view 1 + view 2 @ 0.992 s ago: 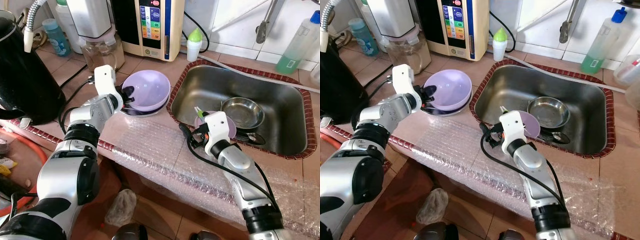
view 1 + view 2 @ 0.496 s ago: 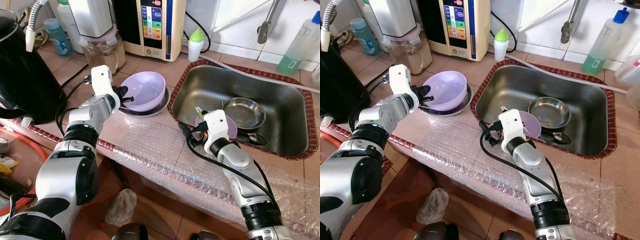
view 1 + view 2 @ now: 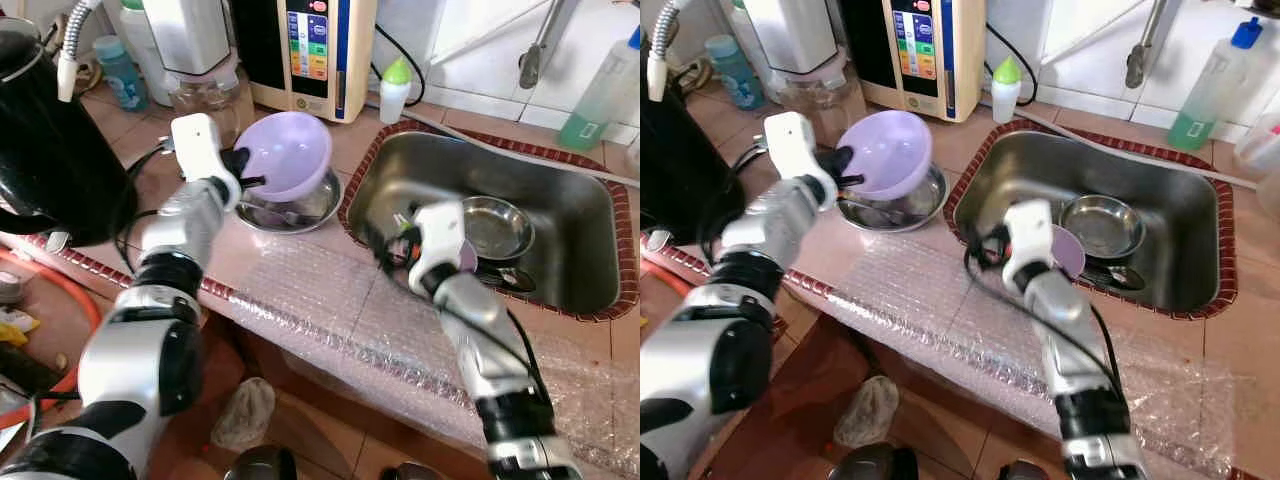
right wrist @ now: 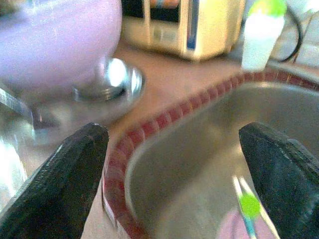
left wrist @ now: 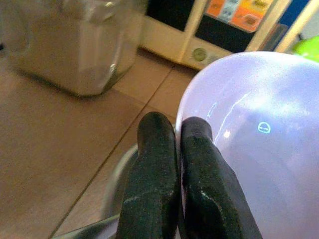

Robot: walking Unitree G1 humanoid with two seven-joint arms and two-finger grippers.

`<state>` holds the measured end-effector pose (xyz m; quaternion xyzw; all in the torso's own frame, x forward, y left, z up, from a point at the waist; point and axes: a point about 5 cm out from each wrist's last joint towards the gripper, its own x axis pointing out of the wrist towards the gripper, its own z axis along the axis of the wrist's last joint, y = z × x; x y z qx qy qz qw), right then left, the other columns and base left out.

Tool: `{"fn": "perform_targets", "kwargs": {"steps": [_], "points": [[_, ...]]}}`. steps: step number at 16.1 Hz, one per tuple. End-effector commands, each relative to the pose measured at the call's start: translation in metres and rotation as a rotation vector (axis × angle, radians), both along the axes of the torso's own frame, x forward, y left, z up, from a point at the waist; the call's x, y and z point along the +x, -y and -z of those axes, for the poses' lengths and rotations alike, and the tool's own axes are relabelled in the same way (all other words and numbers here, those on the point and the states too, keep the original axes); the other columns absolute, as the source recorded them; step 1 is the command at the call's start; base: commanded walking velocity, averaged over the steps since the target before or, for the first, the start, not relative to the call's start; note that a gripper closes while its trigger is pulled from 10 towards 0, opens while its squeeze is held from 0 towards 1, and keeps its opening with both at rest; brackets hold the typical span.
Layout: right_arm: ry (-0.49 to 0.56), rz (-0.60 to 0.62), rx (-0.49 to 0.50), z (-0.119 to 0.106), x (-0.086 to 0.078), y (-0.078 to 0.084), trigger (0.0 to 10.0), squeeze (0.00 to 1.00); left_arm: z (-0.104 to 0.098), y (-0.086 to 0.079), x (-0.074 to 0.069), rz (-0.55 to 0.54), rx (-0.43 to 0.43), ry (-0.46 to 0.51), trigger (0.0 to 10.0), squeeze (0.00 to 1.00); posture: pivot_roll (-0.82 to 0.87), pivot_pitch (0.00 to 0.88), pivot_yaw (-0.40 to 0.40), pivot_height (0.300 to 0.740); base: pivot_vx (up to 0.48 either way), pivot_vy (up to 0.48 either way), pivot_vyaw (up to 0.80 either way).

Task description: Kitchen organization

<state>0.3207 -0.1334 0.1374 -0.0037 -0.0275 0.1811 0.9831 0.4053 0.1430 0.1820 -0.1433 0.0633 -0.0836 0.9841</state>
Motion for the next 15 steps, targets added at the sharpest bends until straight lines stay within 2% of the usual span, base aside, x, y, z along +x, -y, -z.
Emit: {"fn": "perform_targets", "kwargs": {"steps": [1, 3, 5, 6, 9, 12, 13, 14, 15], "points": [[0.041, 0.040, 0.106, -0.014, 0.005, 0.004, 10.0, 0.00, -0.008, 0.000, -0.001, -0.002, 0.036, 0.083, 0.0, 0.00, -0.02, 0.008, 0.058, 0.740, 0.000, 0.000, 0.00], [0.055, 0.063, 0.301, -0.034, 0.017, 0.001, 10.0, 0.00, -0.018, 0.010, -0.005, 0.022, 0.140, 0.210, 0.0, 0.00, -0.02, 0.002, 0.052, 0.740, 0.000, 0.000, 0.00], [0.059, 0.050, 0.351, -0.041, 0.022, -0.004, 10.0, 0.00, -0.018, 0.017, -0.007, 0.046, 0.194, 0.240, 0.0, 0.00, -0.02, 0.000, 0.048, 0.740, 0.000, 0.000, 0.00], [0.060, 0.024, 0.418, -0.049, 0.025, -0.009, 10.0, 0.00, -0.018, 0.024, -0.010, 0.068, 0.233, 0.263, 0.0, 0.00, -0.02, 0.000, 0.047, 0.740, 0.000, 0.000, 0.00], [0.015, -0.047, 0.491, -0.053, 0.029, -0.023, 10.0, 0.00, -0.020, 0.039, -0.017, 0.120, 0.294, 0.343, 0.0, 0.00, -0.02, 0.000, 0.041, 0.740, 0.000, 0.000, 0.00], [-0.032, -0.041, 0.443, -0.047, 0.034, -0.033, 10.0, 0.00, -0.026, 0.050, -0.023, 0.158, 0.354, 0.420, 0.0, 0.00, -0.02, 0.000, 0.043, 0.740, 0.000, 0.000, 0.00], [-0.049, -0.026, 0.430, -0.046, 0.037, -0.035, 0.5, 0.00, -0.028, 0.054, -0.026, 0.169, 0.362, 0.443, 0.0, 0.00, -0.02, 0.000, 0.044, 0.740, 0.000, 0.000, 0.00], [-0.062, -0.013, 0.415, -0.046, 0.040, -0.036, 0.0, 0.00, -0.029, 0.056, -0.027, 0.173, 0.365, 0.453, 0.0, 0.00, -0.02, 0.000, 0.044, 0.740, 0.000, 0.000, 0.00], [-0.069, -0.003, 0.417, -0.048, 0.042, -0.038, 0.0, 0.00, -0.029, 0.058, -0.029, 0.181, 0.365, 0.465, 0.0, 0.00, -0.02, 0.000, 0.043, 0.740, 0.000, 0.000, 0.00]]}}
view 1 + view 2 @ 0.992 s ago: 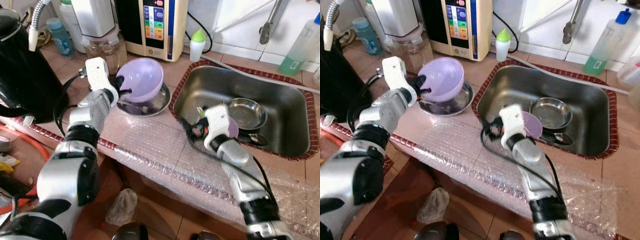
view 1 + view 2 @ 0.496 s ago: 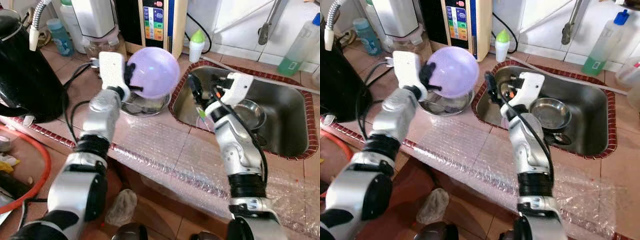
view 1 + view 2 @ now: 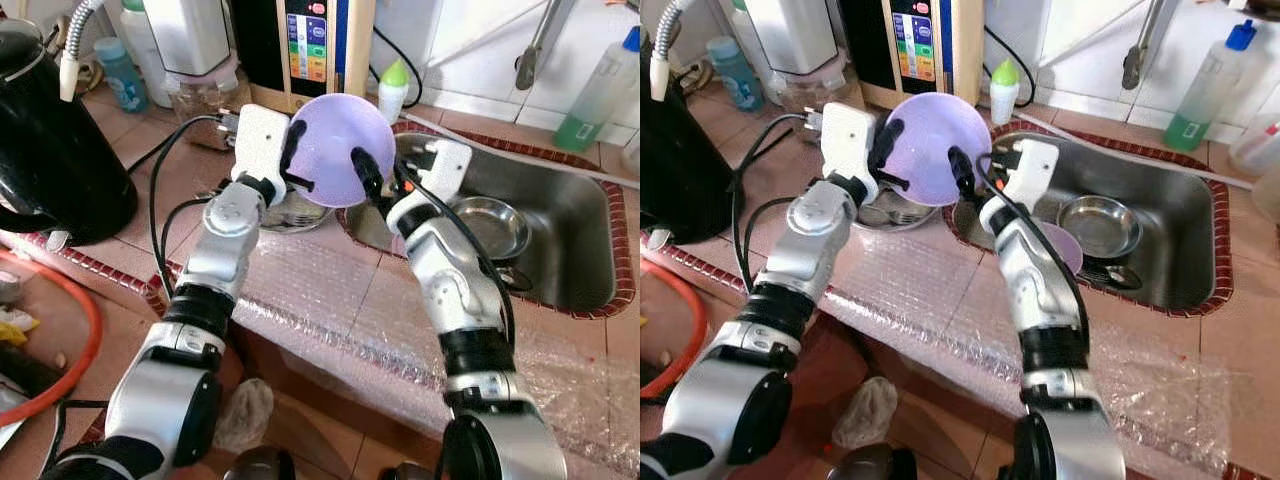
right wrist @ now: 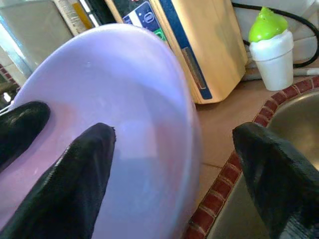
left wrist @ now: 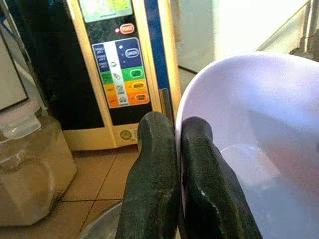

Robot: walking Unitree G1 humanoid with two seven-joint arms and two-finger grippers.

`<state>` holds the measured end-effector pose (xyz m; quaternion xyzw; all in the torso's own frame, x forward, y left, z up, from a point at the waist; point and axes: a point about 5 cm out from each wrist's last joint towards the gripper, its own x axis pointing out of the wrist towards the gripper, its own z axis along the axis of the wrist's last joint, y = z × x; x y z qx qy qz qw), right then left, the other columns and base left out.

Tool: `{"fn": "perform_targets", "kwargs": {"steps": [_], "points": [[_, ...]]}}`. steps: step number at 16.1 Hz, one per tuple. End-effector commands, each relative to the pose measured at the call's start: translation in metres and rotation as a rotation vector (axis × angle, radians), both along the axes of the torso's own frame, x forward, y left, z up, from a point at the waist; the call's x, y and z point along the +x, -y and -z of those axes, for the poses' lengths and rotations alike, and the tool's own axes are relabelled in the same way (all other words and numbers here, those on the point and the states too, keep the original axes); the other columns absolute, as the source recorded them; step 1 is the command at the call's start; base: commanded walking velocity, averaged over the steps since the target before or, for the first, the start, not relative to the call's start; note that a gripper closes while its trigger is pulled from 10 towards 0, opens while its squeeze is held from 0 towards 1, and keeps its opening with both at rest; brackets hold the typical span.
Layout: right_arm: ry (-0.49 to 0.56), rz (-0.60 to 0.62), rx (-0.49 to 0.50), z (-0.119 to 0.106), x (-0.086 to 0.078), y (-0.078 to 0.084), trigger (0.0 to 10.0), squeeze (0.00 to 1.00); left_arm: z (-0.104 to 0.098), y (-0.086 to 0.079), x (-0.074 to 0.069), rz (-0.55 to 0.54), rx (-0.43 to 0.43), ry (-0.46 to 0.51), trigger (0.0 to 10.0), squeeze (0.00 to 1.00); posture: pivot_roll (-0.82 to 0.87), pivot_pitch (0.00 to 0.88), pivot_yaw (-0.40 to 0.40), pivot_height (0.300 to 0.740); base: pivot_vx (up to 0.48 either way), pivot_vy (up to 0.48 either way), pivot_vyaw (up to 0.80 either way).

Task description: Kitchen organization

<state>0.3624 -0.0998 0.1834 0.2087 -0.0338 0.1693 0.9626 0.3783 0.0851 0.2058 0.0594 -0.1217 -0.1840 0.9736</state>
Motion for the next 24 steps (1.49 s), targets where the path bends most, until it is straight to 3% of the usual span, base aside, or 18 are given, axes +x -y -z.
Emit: {"fn": "perform_targets", "kwargs": {"steps": [1, 9, 16, 24], "points": [[-0.012, 0.002, -0.006, -0.003, 0.004, -0.005, 0.0, 0.00, -0.006, 0.002, -0.003, 0.020, 0.022, 0.045, 0.0, 0.00, -0.02, 0.000, 0.043, 0.740, 0.000, 0.000, 0.00], [-0.113, 0.140, 0.017, 0.002, 0.016, 0.017, 0.0, 0.00, -0.005, 0.003, -0.006, 0.021, 0.041, 0.067, 0.0, 0.00, -0.02, 0.000, 0.040, 0.740, 0.000, 0.000, 0.00], [-0.184, 0.148, 0.032, 0.013, 0.017, 0.024, 0.0, 0.00, -0.008, 0.009, -0.008, 0.042, 0.078, 0.113, 0.0, 0.00, -0.03, 0.000, 0.045, 0.740, 0.000, 0.000, 0.00], [-0.219, 0.145, 0.022, 0.012, 0.022, 0.045, 0.0, 0.00, -0.016, 0.005, -0.007, 0.038, 0.172, 0.206, 0.0, 0.00, -0.06, 0.000, 0.035, 0.740, 0.000, 0.000, 0.00]]}}
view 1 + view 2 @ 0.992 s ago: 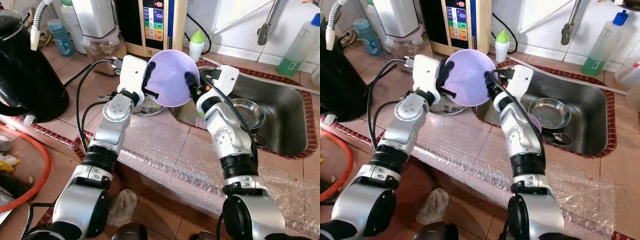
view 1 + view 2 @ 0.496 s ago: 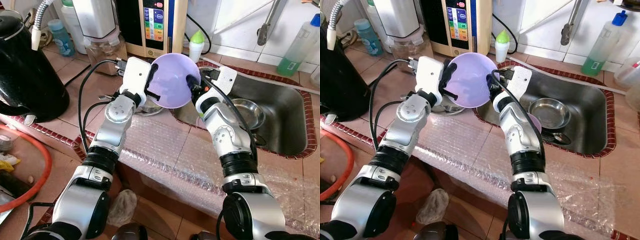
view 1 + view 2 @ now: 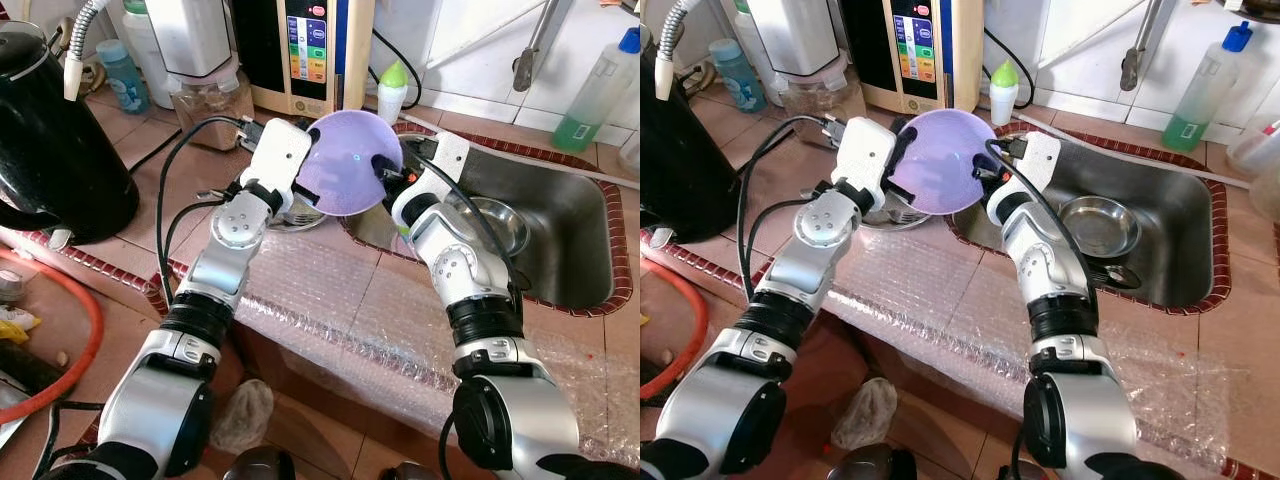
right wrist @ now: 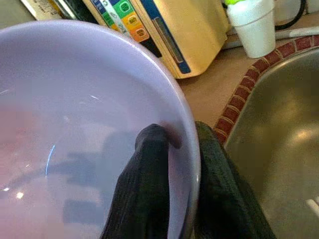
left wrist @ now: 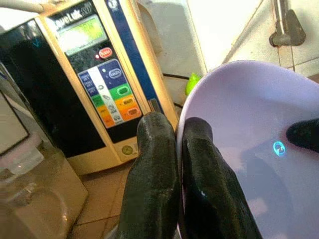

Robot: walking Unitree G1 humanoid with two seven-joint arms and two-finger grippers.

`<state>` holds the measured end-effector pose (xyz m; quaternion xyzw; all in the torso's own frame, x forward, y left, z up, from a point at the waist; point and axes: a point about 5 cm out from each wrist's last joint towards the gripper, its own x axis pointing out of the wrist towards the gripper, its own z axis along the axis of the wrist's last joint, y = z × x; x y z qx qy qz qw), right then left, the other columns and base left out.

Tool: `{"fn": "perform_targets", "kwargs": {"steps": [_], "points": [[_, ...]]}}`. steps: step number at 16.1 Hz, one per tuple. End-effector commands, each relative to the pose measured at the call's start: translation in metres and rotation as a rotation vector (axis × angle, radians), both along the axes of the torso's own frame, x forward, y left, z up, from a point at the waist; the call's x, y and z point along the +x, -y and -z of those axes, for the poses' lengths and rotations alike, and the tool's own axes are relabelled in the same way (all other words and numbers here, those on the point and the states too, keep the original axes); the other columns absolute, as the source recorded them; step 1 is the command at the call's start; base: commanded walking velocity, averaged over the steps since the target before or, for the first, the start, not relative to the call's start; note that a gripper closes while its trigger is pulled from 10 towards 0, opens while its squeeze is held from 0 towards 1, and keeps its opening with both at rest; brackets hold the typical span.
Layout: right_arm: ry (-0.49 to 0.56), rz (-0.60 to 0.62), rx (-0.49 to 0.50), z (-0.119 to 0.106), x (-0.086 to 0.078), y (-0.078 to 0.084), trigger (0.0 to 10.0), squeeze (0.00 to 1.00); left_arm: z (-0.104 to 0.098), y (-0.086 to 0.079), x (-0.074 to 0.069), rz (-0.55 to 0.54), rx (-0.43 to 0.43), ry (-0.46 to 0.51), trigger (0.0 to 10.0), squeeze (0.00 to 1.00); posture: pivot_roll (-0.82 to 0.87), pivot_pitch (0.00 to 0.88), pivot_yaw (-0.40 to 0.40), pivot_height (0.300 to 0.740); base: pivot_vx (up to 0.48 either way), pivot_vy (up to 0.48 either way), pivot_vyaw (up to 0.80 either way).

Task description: Kitchen organization

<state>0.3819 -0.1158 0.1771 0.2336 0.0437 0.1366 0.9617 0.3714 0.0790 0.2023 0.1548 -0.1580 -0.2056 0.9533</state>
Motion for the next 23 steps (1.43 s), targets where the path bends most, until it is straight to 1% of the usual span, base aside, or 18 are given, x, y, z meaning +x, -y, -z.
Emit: {"fn": "perform_targets", "kwargs": {"steps": [1, 2, 3, 4, 5, 7, 10, 11, 14, 15, 16, 17, 18, 19, 20, 21, 22, 23], "points": [[-0.047, 0.113, -0.012, 0.005, 0.003, 0.028, 0.0, 0.00, -0.017, -0.003, 0.001, 0.008, -0.020, 0.076, 0.0, 0.00, -0.06, 0.000, 0.035, 0.740, 0.000, 0.000, 0.00], [-0.039, 0.110, -0.013, 0.004, 0.002, 0.027, 0.0, 0.00, -0.013, -0.005, 0.000, 0.008, -0.020, 0.062, 0.0, 0.00, -0.07, 0.000, 0.040, 0.740, 0.000, 0.000, 0.00], [-0.044, 0.110, -0.011, 0.006, 0.001, 0.025, 0.0, 0.00, -0.009, -0.002, 0.000, 0.036, -0.015, 0.037, 4.0, 0.00, -0.07, 0.000, 0.045, 0.740, 0.000, 0.000, 0.00], [-0.048, 0.116, -0.010, 0.008, 0.000, 0.024, 0.0, 0.00, -0.008, -0.001, -0.002, 0.042, -0.020, 0.038, 10.0, 1.00, -0.07, 0.000, 0.045, 0.740, 0.000, 0.000, 0.00], [-0.050, 0.120, -0.010, 0.009, 0.000, 0.024, 0.0, 0.00, -0.008, 0.000, -0.002, 0.047, -0.024, 0.038, 10.0, 1.00, -0.07, 0.000, 0.045, 0.740, 0.000, 0.000, 0.00], [-0.060, 0.187, -0.011, 0.012, 0.000, 0.029, 0.0, 0.00, -0.009, 0.002, -0.003, 0.046, -0.031, 0.051, 10.0, 1.00, -0.06, 0.000, 0.048, 0.740, 0.000, 0.000, 0.00], [-0.062, 0.232, -0.007, 0.010, 0.003, 0.032, 0.0, 0.00, -0.012, 0.001, -0.002, 0.044, -0.034, 0.060, 10.0, 1.00, -0.06, 0.000, 0.047, 0.740, 0.000, 0.000, 0.00], [-0.056, 0.272, -0.008, 0.008, 0.004, 0.035, 0.0, 0.00, -0.012, 0.000, -0.002, 0.045, -0.036, 0.061, 10.0, 1.00, -0.05, 0.000, 0.050, 0.740, 0.000, 0.000, 0.00], [-0.044, 0.454, -0.085, 0.008, 0.004, 0.058, 0.0, 0.00, -0.014, 0.001, -0.003, 0.061, -0.031, 0.066, 10.0, 1.00, -0.03, 0.000, 0.039, 0.740, 0.000, 0.000, 0.00], [-0.059, 0.529, -0.118, 0.010, 0.003, 0.071, 0.0, 0.00, -0.013, -0.002, -0.004, 0.049, -0.040, 0.066, 10.0, 1.00, -0.03, 0.000, 0.034, 0.740, 0.000, 0.000, 0.00], [-0.085, 0.596, -0.142, 0.016, 0.001, 0.084, 0.0, 0.00, -0.009, -0.008, -0.005, 0.022, -0.047, 0.060, 10.0, 1.00, -0.03, 0.000, 0.030, 0.740, 0.000, 0.000, 0.00], [-0.120, 0.623, -0.152, 0.023, -0.001, 0.090, 0.0, 0.00, -0.005, -0.013, -0.006, -0.003, -0.054, 0.051, 10.0, 1.00, -0.03, 0.000, 0.028, 0.740, 0.000, 0.000, 0.00], [-0.134, 0.633, -0.154, 0.025, -0.002, 0.092, 0.0, 0.00, -0.003, -0.015, -0.006, -0.012, -0.057, 0.047, 10.0, 1.00, -0.03, 0.000, 0.028, 0.740, 0.000, 0.000, 0.00], [-0.160, 0.643, -0.140, 0.033, -0.004, 0.095, 0.0, 0.00, 0.002, -0.021, -0.007, -0.041, -0.061, 0.033, 10.0, 1.00, -0.03, 0.000, 0.025, 0.740, 0.000, 0.000, 0.00], [-0.207, 0.659, -0.127, 0.044, -0.008, 0.098, 4.1, 0.00, 0.009, -0.032, -0.008, -0.087, -0.057, 0.023, 10.0, 1.00, -0.03, 0.000, 0.024, 0.740, 0.000, 0.000, 0.00], [-0.238, 0.665, -0.126, 0.053, -0.011, 0.099, 10.0, 0.00, 0.014, -0.041, -0.009, -0.129, -0.064, 0.007, 10.0, 1.00, -0.03, 0.000, 0.024, 0.740, 0.000, 0.000, 0.00], [-0.282, 0.680, -0.117, 0.065, -0.015, 0.101, 10.0, 0.00, 0.022, -0.054, -0.009, -0.199, -0.089, -0.030, 10.0, 1.00, -0.03, 0.000, 0.023, 0.740, 0.000, 0.000, 0.00], [-0.304, 0.687, -0.112, 0.072, -0.017, 0.102, 10.0, 1.00, 0.026, -0.062, -0.010, -0.236, -0.098, -0.046, 10.0, 1.00, -0.03, 0.000, 0.023, 0.740, 0.000, 0.000, 0.00]]}}
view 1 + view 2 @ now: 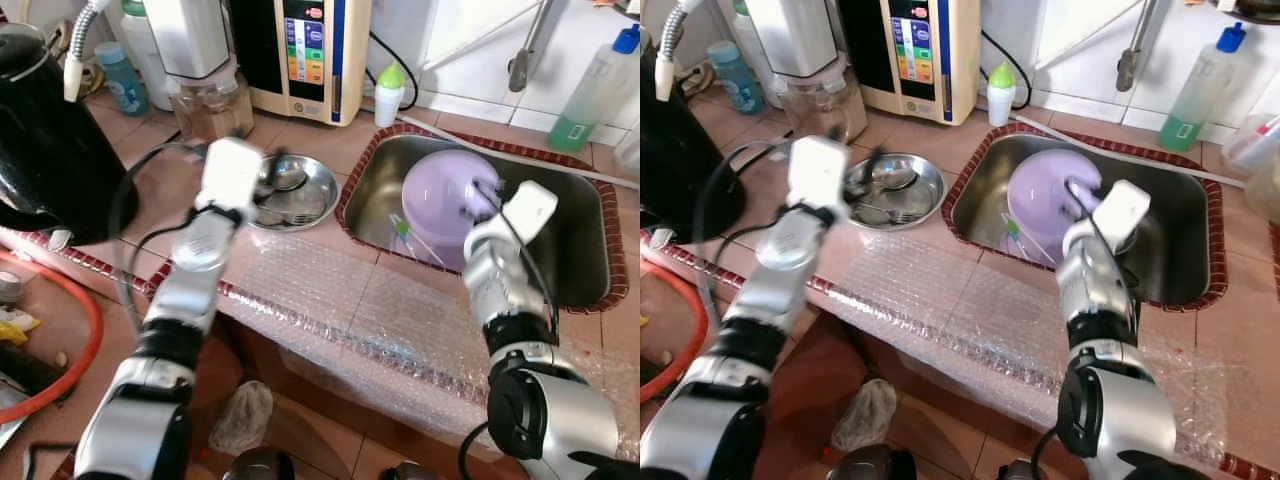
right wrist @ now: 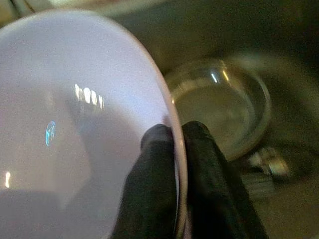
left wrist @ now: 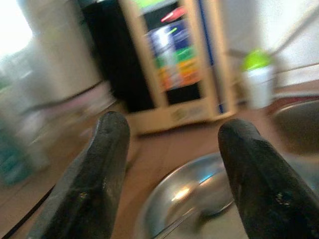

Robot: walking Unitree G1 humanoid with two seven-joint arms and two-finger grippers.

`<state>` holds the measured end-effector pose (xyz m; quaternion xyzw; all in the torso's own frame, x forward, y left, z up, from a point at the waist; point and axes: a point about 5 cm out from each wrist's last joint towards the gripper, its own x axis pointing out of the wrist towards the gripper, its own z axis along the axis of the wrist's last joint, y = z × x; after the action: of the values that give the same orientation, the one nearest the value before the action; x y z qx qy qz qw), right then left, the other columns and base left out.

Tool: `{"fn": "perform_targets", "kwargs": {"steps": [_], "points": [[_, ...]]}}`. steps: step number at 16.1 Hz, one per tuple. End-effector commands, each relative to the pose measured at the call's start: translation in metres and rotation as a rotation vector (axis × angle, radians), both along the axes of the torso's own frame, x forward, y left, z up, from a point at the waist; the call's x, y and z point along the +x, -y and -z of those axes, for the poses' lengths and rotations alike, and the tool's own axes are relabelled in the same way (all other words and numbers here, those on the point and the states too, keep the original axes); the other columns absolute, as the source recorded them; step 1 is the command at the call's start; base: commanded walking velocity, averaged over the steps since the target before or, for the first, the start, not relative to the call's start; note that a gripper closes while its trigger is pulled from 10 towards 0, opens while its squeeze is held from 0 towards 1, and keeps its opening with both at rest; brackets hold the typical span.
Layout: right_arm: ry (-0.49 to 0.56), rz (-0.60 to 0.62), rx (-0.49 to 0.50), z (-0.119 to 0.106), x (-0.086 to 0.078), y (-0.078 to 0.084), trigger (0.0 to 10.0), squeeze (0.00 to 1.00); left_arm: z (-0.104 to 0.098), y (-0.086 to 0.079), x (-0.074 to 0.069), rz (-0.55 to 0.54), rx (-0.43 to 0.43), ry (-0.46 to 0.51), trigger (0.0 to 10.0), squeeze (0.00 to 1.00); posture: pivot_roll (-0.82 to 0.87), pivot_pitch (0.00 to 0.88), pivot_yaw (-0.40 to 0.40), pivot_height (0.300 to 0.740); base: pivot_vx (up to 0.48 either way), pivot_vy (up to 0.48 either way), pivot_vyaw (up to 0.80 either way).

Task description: Kitchen organization

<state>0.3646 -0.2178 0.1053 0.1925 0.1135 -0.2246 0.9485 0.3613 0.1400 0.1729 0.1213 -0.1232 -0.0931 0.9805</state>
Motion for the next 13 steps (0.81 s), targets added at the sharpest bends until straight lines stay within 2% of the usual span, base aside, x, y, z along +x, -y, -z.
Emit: {"fn": "perform_targets", "kwargs": {"steps": [1, 3, 9, 11, 13], "points": [[-0.010, 0.016, 0.016, 0.004, -0.002, 0.001, 10.0, 1.00, 0.001, -0.008, 0.000, -0.046, -0.022, -0.017, 10.0, 1.00, -0.02, 0.000, 0.021, 0.740, 0.000, 0.000, 0.00], [-0.015, 0.016, 0.018, 0.007, -0.003, 0.001, 10.0, 1.00, 0.004, -0.014, 0.001, -0.075, -0.065, -0.042, 10.0, 1.00, -0.02, 0.000, 0.021, 0.740, 0.000, 0.000, 0.00], [-0.012, 0.026, 0.028, 0.012, -0.005, 0.002, 10.0, 1.00, 0.005, -0.030, 0.002, -0.159, -0.120, -0.070, 10.0, 1.00, -0.02, 0.000, 0.028, 0.740, 0.000, 0.000, 0.00], [0.058, -0.010, 0.048, 0.003, -0.001, -0.001, 10.0, 1.00, 0.003, -0.035, 0.001, -0.193, -0.156, -0.071, 10.0, 1.00, -0.02, 0.000, 0.027, 0.740, 0.000, 0.000, 0.00], [0.138, -0.091, 0.000, -0.007, 0.002, -0.009, 10.0, 1.00, 0.001, -0.041, -0.001, -0.244, -0.200, -0.064, 10.0, 1.00, -0.02, 0.000, 0.028, 0.740, 0.000, 0.000, 0.00]]}}
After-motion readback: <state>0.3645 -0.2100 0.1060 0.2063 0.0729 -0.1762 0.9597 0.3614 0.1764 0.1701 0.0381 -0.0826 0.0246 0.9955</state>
